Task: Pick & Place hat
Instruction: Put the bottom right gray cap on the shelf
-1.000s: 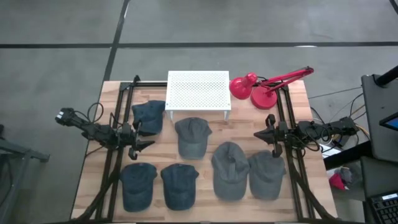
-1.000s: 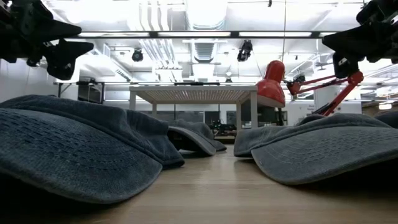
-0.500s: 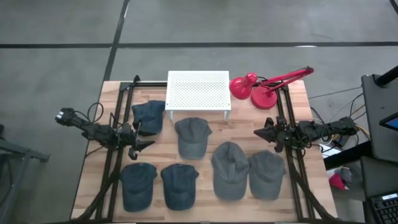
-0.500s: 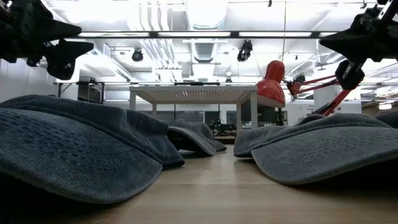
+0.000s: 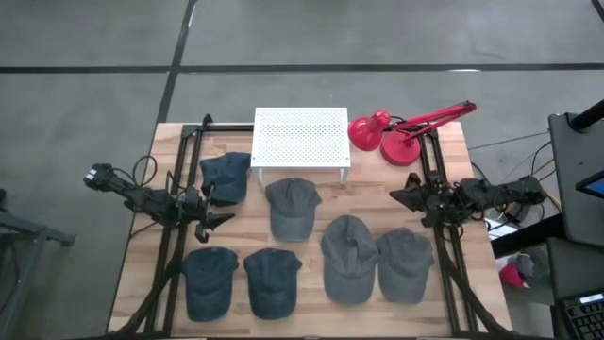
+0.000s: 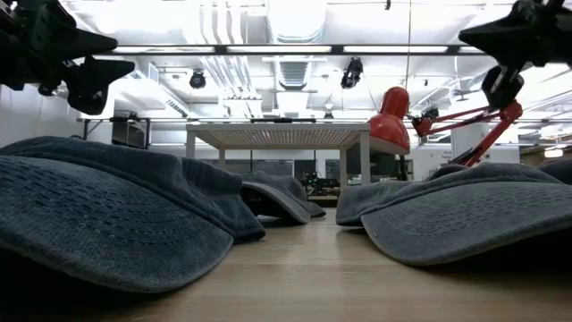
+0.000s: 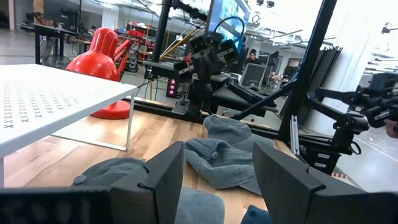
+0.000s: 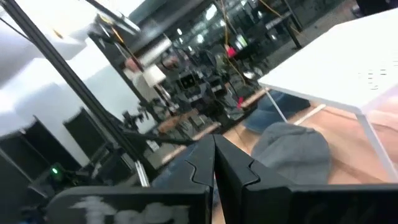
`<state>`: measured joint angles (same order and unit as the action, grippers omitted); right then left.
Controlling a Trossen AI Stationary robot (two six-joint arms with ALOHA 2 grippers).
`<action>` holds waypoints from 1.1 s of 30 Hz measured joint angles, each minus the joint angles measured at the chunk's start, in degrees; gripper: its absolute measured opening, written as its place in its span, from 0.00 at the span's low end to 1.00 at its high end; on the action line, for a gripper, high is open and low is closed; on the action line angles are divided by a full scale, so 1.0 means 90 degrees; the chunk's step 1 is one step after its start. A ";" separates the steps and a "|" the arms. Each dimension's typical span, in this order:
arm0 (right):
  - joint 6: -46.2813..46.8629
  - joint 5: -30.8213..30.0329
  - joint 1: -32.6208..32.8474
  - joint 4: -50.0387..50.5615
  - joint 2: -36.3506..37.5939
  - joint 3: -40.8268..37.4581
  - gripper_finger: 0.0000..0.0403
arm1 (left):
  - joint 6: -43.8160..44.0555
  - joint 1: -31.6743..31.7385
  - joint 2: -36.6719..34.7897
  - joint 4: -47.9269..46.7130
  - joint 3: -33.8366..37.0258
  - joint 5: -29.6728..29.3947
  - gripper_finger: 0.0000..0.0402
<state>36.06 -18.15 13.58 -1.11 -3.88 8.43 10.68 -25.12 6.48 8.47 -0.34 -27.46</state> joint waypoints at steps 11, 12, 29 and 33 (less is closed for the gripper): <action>0.1264 0.0936 0.0002 0.3850 -0.2268 0.2291 0.02 | 0.0005 0.0002 -0.0002 0.0002 0.0000 -0.0002 0.49; 0.1406 0.1095 0.0002 0.4223 -0.2553 0.2505 0.02 | 0.0005 0.0002 0.0000 0.0002 0.0000 -0.0002 0.49; 0.3849 0.3341 0.0005 0.7770 -0.5572 0.4262 0.02 | 0.0005 0.0002 0.0000 0.0002 0.0000 -0.0002 0.49; 0.4192 0.3860 0.0005 0.7765 -0.5706 0.4262 0.02 | 0.0005 0.0002 0.0000 0.0000 0.0000 -0.0003 0.49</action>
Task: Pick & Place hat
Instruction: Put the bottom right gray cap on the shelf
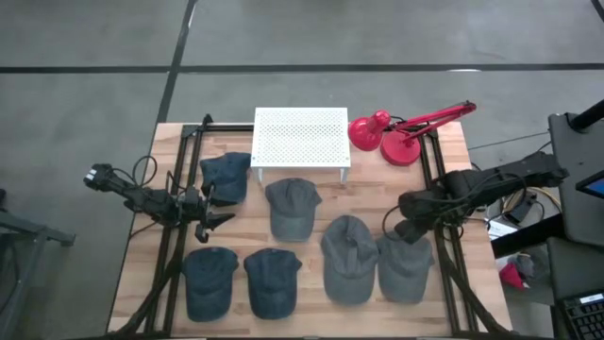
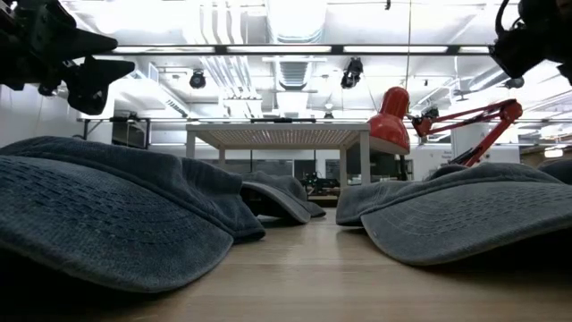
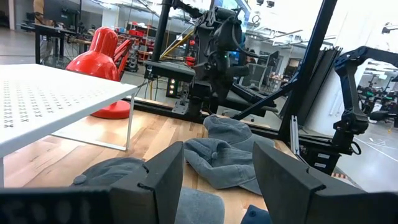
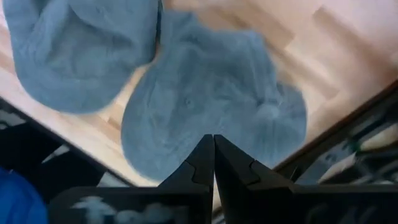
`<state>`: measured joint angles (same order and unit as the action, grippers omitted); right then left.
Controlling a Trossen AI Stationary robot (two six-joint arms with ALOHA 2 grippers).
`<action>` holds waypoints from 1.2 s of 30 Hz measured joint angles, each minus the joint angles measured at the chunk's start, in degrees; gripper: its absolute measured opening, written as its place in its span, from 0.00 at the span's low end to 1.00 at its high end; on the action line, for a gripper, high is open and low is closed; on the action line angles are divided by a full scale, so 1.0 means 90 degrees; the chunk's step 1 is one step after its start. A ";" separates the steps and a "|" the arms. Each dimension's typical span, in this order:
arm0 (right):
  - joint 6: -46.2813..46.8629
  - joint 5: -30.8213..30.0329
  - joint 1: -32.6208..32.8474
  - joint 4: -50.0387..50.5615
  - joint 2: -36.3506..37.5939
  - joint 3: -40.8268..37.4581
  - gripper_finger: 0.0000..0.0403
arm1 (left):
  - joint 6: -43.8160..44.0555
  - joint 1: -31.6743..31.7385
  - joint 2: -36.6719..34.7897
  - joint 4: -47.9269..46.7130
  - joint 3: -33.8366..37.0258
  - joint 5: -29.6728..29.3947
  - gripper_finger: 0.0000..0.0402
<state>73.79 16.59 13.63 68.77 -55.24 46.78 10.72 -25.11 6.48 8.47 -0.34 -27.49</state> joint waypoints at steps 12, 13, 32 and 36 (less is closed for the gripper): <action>0.0816 0.1048 0.0012 0.0007 0.0045 -0.0002 0.07 | 0.0000 -0.0001 0.0000 0.0000 0.0000 0.0000 0.49; 0.0859 0.1054 0.0012 0.0010 0.0045 -0.0002 0.09 | 0.0000 0.0000 0.0000 0.0000 0.0000 0.0000 0.49; 0.1452 0.1327 0.0296 0.0065 0.0041 -0.0097 0.52 | -0.0002 0.0000 0.0000 0.0000 0.0000 0.0000 0.49; 0.1762 0.1328 0.0432 0.0123 0.0041 -0.0119 0.57 | -0.0002 -0.0001 0.0000 0.0000 0.0000 0.0000 0.49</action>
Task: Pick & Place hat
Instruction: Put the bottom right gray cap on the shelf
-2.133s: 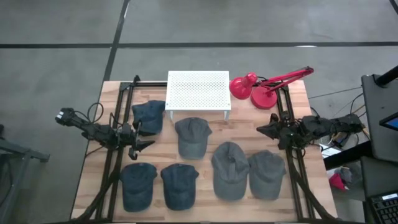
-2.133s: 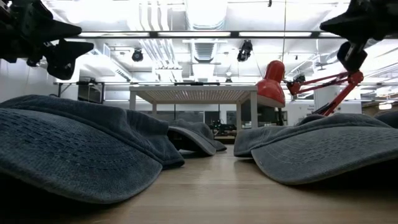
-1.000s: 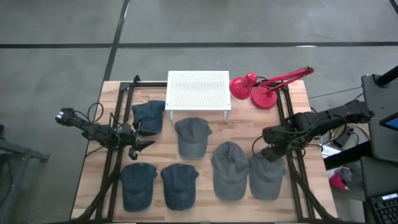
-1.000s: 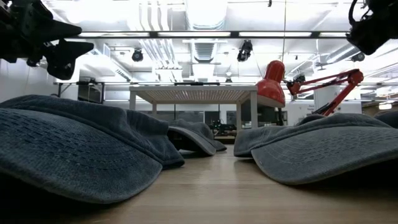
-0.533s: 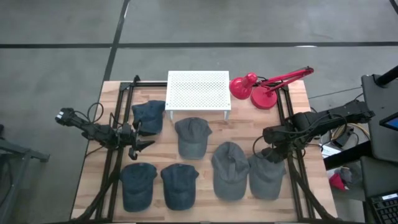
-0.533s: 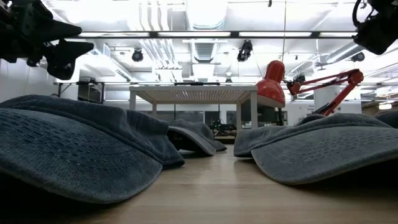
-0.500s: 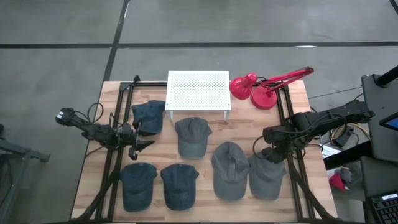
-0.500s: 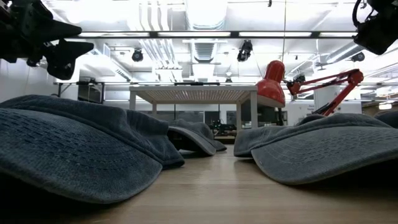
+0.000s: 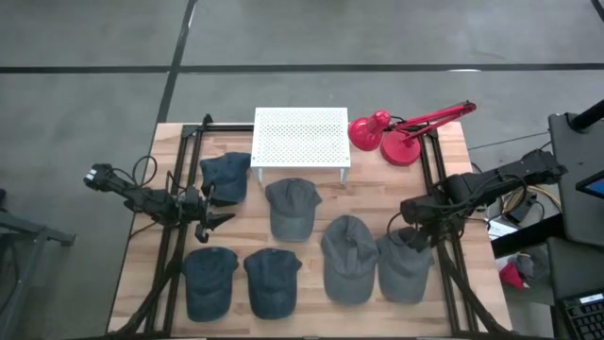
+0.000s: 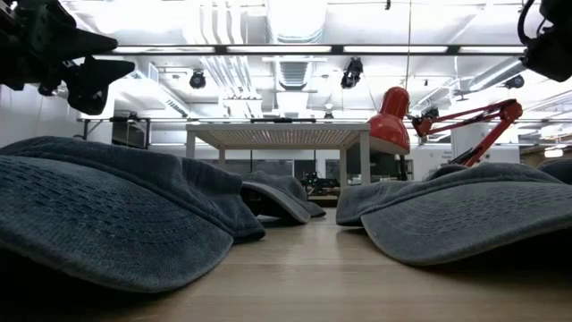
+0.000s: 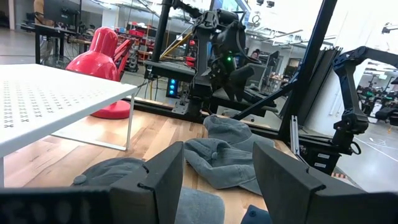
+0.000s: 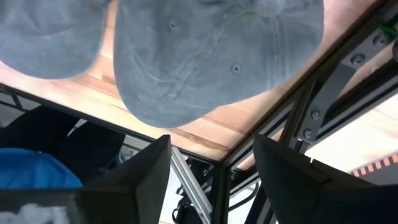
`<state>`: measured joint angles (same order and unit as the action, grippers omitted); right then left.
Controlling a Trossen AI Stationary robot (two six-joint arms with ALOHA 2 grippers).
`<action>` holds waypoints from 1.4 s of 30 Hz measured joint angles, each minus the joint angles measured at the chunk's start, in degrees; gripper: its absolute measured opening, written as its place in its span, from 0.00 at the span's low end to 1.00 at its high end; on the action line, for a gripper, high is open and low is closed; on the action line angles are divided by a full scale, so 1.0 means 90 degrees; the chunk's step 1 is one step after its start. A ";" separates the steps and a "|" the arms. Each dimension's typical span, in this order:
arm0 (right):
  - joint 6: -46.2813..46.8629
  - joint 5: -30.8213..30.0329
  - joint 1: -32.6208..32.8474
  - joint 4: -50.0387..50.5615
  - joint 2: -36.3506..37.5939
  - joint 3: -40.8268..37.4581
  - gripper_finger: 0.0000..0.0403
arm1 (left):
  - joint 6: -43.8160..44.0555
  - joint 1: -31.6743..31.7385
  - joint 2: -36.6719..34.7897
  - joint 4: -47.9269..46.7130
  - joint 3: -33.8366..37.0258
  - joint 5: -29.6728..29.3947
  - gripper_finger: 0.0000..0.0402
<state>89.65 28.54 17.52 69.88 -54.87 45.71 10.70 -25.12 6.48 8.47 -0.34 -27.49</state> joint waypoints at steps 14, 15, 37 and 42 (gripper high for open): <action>0.1157 -0.0146 0.0521 0.0215 -0.0002 -0.0002 0.57 | 0.0000 0.0002 -0.0001 -0.0001 0.0000 0.0001 0.49; 0.1207 -0.0170 0.0572 0.0214 -0.0002 -0.0002 0.57 | 0.0000 0.0002 0.0000 -0.0002 0.0000 0.0001 0.49; 0.3308 -0.0181 0.2104 0.0088 -0.0992 -0.0015 0.58 | -0.0002 0.0001 0.0000 -0.0005 0.0000 -0.0002 0.49; 0.3320 -0.0305 0.2113 -0.0291 -0.1309 -0.0015 0.60 | -0.0002 0.0002 0.0000 -0.0005 0.0000 -0.0002 0.49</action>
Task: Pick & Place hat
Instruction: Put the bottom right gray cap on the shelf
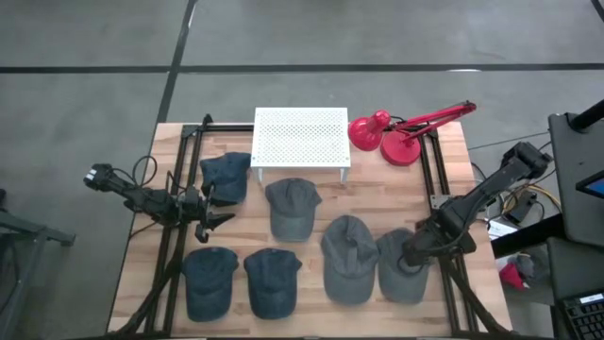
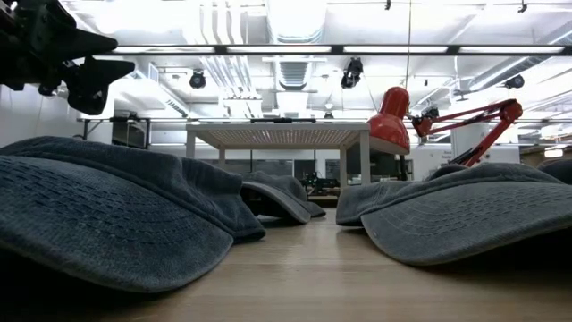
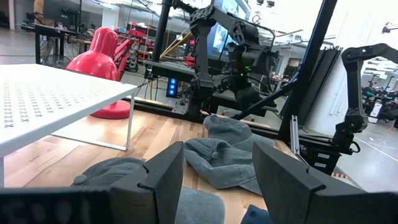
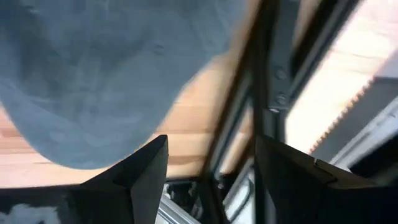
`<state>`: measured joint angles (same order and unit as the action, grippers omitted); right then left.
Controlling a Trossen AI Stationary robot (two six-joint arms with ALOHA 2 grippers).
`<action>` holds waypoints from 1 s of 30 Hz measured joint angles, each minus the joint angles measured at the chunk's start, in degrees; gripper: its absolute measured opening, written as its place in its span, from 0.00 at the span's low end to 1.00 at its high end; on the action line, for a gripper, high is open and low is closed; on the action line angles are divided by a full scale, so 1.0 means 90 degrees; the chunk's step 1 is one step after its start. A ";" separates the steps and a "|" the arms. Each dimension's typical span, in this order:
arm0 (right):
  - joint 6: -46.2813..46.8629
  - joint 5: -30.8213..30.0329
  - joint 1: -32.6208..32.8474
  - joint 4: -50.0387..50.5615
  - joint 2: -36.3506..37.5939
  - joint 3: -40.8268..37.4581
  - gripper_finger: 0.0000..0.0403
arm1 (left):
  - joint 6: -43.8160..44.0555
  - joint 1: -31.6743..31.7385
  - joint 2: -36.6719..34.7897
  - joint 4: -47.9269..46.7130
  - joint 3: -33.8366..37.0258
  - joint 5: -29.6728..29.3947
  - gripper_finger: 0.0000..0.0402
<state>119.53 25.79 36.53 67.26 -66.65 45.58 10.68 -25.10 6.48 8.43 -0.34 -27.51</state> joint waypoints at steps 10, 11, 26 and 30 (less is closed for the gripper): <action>0.0203 -0.1375 -0.0002 -0.0374 -0.0354 0.0000 0.63 | 0.0002 0.0000 0.0000 0.0000 0.0000 0.0000 0.49; 0.0268 -0.1374 -0.0002 -0.0374 -0.0381 0.0000 0.63 | 0.0002 0.0000 0.0000 0.0000 0.0000 0.0000 0.49; 0.1062 -0.2163 -0.0005 -0.0469 -0.1176 0.0000 0.70 | 0.0002 0.0000 0.0000 0.0000 0.0000 0.0000 0.49; 0.1104 -0.2206 -0.0005 -0.0547 -0.1448 -0.0004 0.71 | 0.0000 -0.0002 0.0000 -0.0002 0.0000 0.0000 0.49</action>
<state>129.46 5.93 36.49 62.34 -79.68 45.55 10.68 -25.12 6.48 8.40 -0.34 -27.51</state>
